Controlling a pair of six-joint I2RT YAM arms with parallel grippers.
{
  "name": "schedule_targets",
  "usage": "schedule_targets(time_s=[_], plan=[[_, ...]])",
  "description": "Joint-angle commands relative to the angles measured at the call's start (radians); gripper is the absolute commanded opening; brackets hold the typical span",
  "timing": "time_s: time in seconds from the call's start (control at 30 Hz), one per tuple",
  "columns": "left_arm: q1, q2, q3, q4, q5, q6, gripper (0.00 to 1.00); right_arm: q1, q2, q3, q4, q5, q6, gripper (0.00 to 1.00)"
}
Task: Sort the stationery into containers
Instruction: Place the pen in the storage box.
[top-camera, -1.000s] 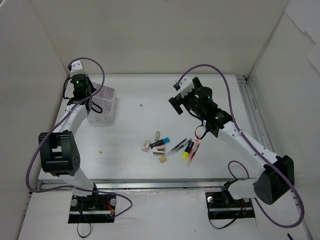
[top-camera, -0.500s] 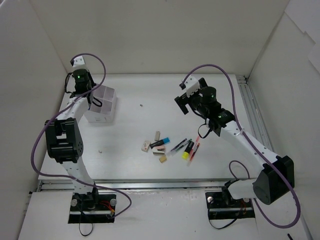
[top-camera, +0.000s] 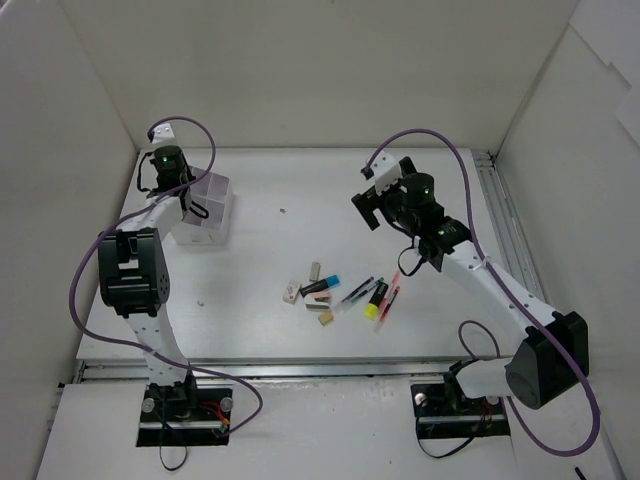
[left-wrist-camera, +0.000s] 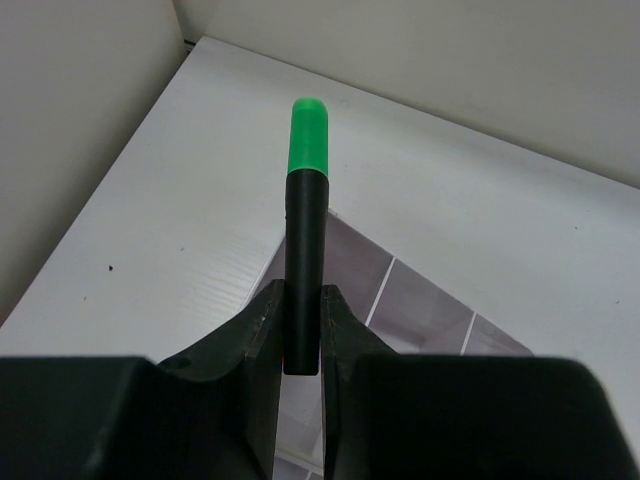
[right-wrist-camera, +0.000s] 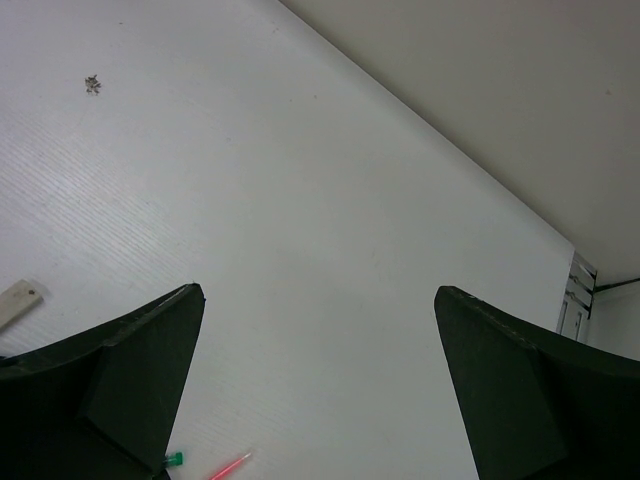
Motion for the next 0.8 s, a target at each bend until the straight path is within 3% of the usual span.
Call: schedule_targets(time_s=[0.0,0.37,0.4,0.57,0.77], plan=[[0.008,-0.033,0.025,0.054,-0.016,-0.026,0.00,-0.007,-0.025,0.005,0.047,-0.014,0.008,0.98],[0.008,-0.021,0.026,0.028,-0.042,-0.022,0.01,-0.007,-0.022,0.005,0.041,-0.001,0.010,0.98],[0.008,-0.014,0.032,0.021,-0.041,-0.021,0.03,-0.005,-0.020,0.008,0.038,0.001,0.010,0.98],[0.008,-0.010,0.051,-0.013,-0.041,-0.026,0.33,-0.005,-0.022,0.010,0.029,0.007,0.010,0.98],[0.008,-0.040,0.026,-0.002,-0.027,-0.032,0.45,-0.007,-0.023,0.016,0.016,0.002,0.013,0.98]])
